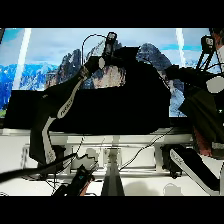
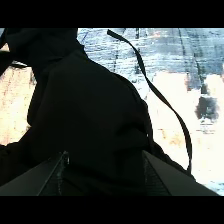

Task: Fold the clothes and pants, and hang the long-sleeved shirts on hangers.

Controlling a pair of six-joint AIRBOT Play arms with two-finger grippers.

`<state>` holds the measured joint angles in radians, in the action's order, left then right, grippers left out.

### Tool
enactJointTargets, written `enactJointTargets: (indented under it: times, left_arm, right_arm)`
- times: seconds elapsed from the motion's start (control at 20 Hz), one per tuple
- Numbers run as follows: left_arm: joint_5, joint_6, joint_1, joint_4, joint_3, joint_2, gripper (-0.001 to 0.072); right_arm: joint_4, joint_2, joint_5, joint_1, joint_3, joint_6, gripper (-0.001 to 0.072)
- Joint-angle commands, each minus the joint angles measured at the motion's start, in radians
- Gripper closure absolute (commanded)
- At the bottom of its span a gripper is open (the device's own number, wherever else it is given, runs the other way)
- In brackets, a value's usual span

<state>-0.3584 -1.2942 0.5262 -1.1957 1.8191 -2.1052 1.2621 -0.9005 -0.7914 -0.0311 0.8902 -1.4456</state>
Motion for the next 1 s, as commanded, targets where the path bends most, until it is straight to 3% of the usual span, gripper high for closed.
enactJointTargets:
  times: [0.0, 0.05, 0.2, 0.3, 0.35, 0.8, 0.95]
  left_arm:
    - [0.051, 0.004, 0.005, -0.002, 0.081, -0.057, 0.0226]
    - [0.051, 0.004, 0.009, -0.003, 0.109, -0.072, 0.0231]
    - [0.049, 0.004, 0.016, -0.008, 0.161, -0.104, 0.0371]
    - [0.043, 0.004, 0.016, -0.008, 0.169, -0.107, 0.0631]
    - [0.042, 0.003, 0.016, -0.008, 0.169, -0.107, 0.0693]
    - [0.038, 0.000, -0.058, -0.008, 0.169, 0.135, 0.0696]
    - [-0.172, 0.000, -0.092, -0.008, 0.169, 0.203, 0.0694]
  right_arm:
    - [0.000, 0.000, 0.003, 0.000, 0.001, -0.001, 0.0174]
    - [-0.001, 0.000, 0.003, 0.000, 0.001, -0.001, 0.0175]
    - [-0.002, 0.000, -0.002, 0.000, 0.001, -0.001, 0.0174]
    - [-0.001, 0.000, -0.002, 0.000, 0.001, -0.002, 0.0174]
    - [-0.001, 0.000, -0.002, 0.001, 0.001, -0.001, 0.0174]
    - [0.026, 0.000, 0.024, 0.000, 0.001, -0.002, 0.0176]
    - [0.025, 0.000, 0.024, 0.000, 0.001, -0.002, 0.0188]
